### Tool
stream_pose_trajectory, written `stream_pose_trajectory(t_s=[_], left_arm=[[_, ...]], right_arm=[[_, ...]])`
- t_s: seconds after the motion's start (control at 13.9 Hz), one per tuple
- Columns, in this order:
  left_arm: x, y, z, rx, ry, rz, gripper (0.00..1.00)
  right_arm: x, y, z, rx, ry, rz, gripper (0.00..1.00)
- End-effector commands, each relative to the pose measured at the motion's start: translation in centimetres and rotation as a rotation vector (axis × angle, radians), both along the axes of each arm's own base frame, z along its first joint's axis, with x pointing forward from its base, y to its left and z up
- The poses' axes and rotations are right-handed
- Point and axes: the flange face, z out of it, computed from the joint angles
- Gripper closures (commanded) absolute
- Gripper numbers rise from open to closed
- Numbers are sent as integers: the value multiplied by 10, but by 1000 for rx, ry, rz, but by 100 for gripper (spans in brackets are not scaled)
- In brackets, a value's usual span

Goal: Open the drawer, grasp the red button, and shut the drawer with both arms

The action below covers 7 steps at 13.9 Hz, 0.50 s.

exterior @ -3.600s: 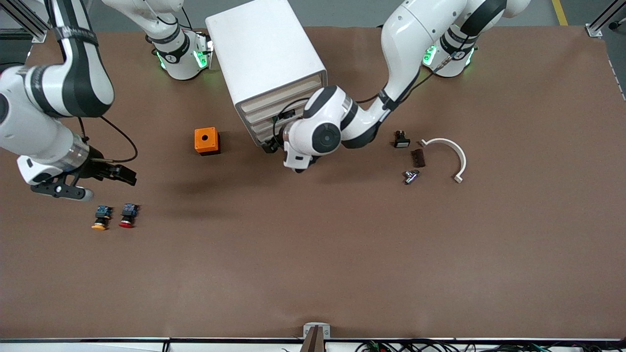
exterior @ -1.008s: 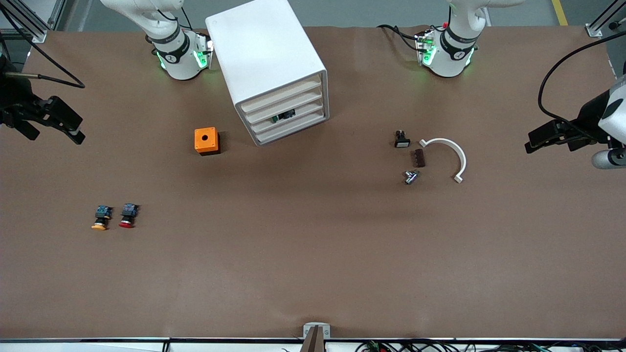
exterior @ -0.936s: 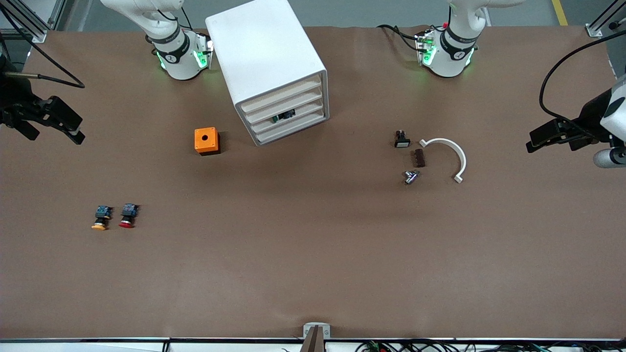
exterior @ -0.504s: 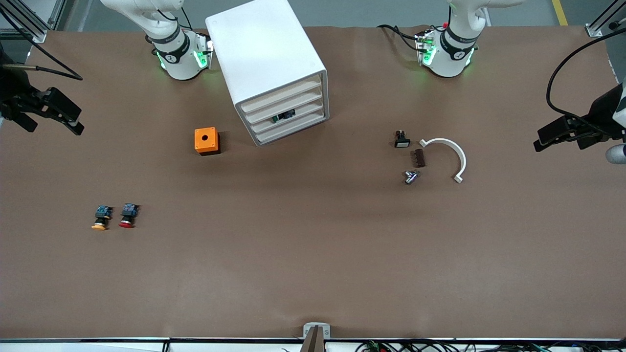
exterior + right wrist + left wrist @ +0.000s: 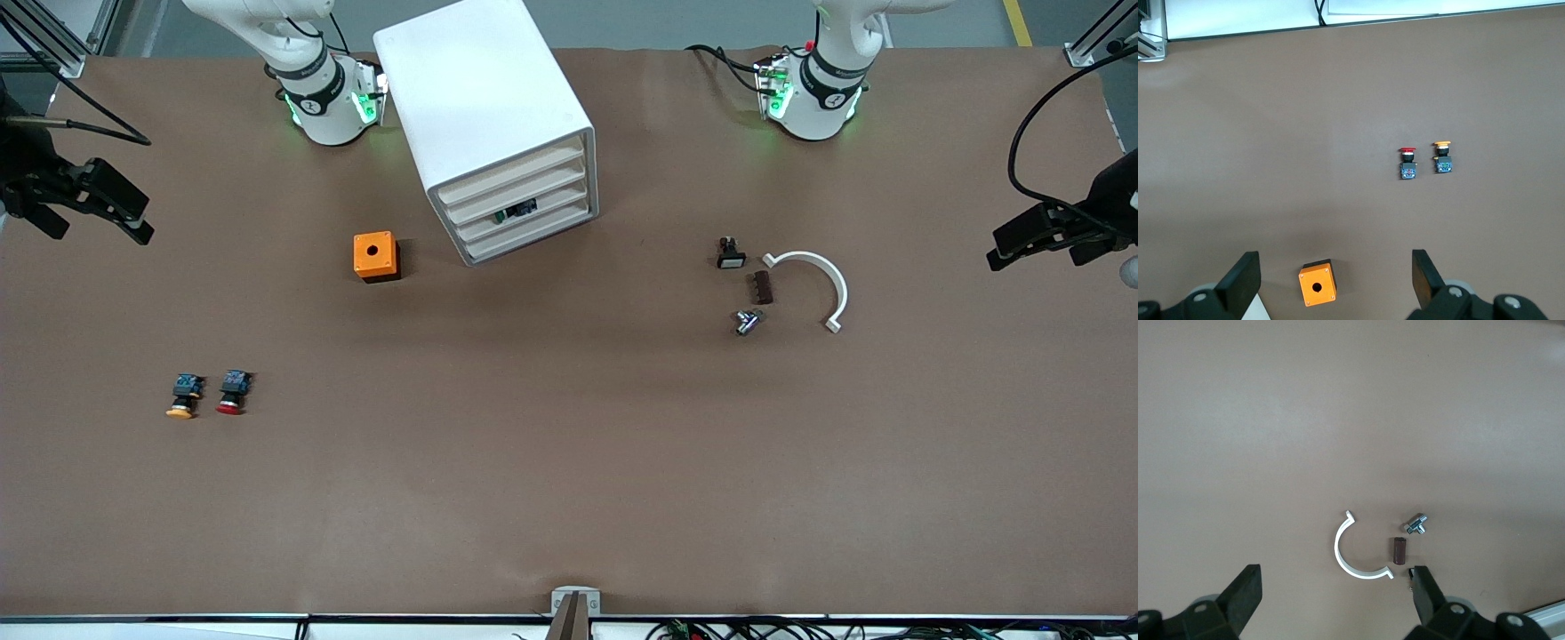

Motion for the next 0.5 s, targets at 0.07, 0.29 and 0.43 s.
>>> stream_pose_trajectory(t_s=[0.07, 0.29, 0.43], left_arm=[[-6, 4, 1, 19, 5, -28, 0], [-6, 2, 1, 14, 6, -31, 0], [-7, 1, 2, 12, 5, -25, 0]], right_arm=[[-2, 0, 4, 0, 2, 6, 0], [-2, 0, 4, 0, 4, 6, 0], [-2, -1, 3, 0, 5, 4, 0]])
